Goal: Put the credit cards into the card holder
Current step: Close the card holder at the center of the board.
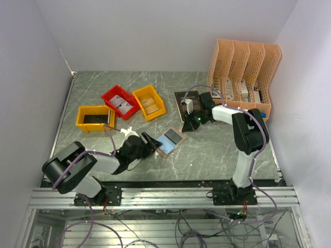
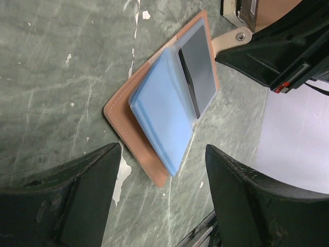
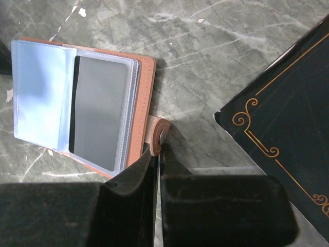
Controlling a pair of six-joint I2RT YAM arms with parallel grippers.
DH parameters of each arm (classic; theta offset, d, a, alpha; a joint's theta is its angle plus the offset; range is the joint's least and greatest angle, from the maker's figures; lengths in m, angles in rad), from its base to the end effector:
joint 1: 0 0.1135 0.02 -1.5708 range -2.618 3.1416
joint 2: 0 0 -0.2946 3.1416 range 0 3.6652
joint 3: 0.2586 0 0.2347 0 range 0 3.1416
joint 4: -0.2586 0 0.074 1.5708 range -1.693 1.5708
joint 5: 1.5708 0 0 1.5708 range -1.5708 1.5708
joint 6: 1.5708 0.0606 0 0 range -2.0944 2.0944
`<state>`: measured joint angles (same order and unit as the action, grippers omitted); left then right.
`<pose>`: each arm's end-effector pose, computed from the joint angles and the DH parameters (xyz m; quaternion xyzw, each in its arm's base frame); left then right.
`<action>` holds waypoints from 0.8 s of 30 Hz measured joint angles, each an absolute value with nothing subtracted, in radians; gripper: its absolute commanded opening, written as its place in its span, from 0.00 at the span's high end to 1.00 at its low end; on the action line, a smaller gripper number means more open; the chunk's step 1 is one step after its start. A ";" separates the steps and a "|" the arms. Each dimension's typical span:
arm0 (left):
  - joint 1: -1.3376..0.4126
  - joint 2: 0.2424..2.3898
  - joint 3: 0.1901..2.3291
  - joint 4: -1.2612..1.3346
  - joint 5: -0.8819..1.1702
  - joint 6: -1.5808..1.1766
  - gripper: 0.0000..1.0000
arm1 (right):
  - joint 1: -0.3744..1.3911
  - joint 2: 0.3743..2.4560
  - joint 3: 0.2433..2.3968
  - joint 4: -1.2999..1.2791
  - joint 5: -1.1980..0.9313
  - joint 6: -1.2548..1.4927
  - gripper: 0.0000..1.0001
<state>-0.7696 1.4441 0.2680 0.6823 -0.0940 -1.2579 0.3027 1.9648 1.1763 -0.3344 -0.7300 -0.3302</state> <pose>0.1790 -0.1655 0.1557 -0.2307 0.8263 -0.4135 0.3051 0.3576 0.1540 0.1595 -0.3588 0.8409 0.3451 0.2122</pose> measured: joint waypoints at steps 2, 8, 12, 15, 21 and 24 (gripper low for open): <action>-0.770 1.447 0.270 0.685 -0.097 -1.241 0.22 | 0.302 1.968 1.177 -0.334 -0.740 -0.328 0.99; -0.772 1.448 0.273 0.696 -0.103 -1.181 0.22 | 0.302 1.974 1.177 -0.335 -0.760 -0.325 1.00; -0.772 1.448 0.272 0.720 -0.103 -1.144 0.22 | 0.302 1.975 1.178 -0.335 -0.764 -0.325 1.00; -0.772 1.444 0.272 0.757 -0.101 -1.123 0.22 | 0.301 1.975 1.178 -0.335 -0.767 -0.324 1.00; -0.772 1.407 0.279 0.817 -0.085 -1.092 0.22 | 0.300 1.975 1.178 -0.335 -0.771 -0.316 1.00; -0.772 1.413 0.307 0.844 -0.070 -1.081 0.22 | 0.300 1.975 1.178 -0.335 -0.776 -0.311 1.00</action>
